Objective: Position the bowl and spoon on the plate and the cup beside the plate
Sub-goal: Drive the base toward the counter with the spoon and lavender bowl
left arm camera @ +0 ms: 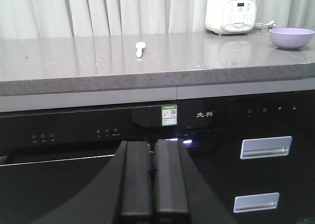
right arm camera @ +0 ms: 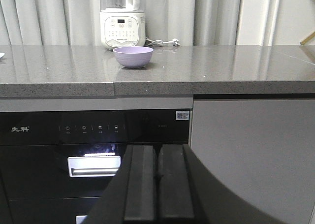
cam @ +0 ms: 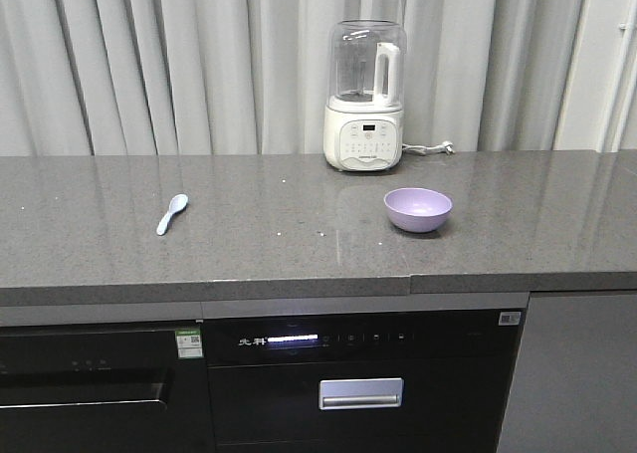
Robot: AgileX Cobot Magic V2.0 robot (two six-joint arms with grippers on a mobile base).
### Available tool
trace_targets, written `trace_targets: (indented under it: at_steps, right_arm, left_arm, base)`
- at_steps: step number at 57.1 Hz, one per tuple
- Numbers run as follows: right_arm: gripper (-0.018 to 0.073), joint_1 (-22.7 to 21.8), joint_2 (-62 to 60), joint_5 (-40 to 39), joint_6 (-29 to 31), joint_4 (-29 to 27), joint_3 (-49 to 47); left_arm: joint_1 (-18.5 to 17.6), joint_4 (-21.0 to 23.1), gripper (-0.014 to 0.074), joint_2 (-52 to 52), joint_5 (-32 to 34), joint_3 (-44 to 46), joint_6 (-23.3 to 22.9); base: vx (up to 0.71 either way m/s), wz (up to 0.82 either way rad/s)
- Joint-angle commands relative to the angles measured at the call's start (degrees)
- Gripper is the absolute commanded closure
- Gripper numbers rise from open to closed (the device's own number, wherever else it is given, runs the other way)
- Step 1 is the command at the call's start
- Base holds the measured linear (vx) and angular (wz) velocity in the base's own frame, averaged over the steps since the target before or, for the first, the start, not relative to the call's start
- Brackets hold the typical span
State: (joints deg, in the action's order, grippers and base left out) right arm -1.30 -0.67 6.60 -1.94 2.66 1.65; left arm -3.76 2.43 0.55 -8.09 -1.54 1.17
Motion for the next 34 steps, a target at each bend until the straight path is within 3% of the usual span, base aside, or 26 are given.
trace_targets:
  at_steps: [1, 34]
  right_arm:
    - [0.0568, -0.27, -0.26, -4.30, 0.16, 0.22, 0.35]
    - [0.0568, -0.27, -0.26, -4.30, 0.16, 0.22, 0.35]
  left_arm:
    - [0.03, 0.11, 0.0594, 0.92, 4.26, 1.44, 0.06]
    - [0.03, 0.11, 0.0594, 0.92, 4.26, 1.44, 0.06]
  base:
    - [0.06, -0.04]
    - [0.20, -0.07]
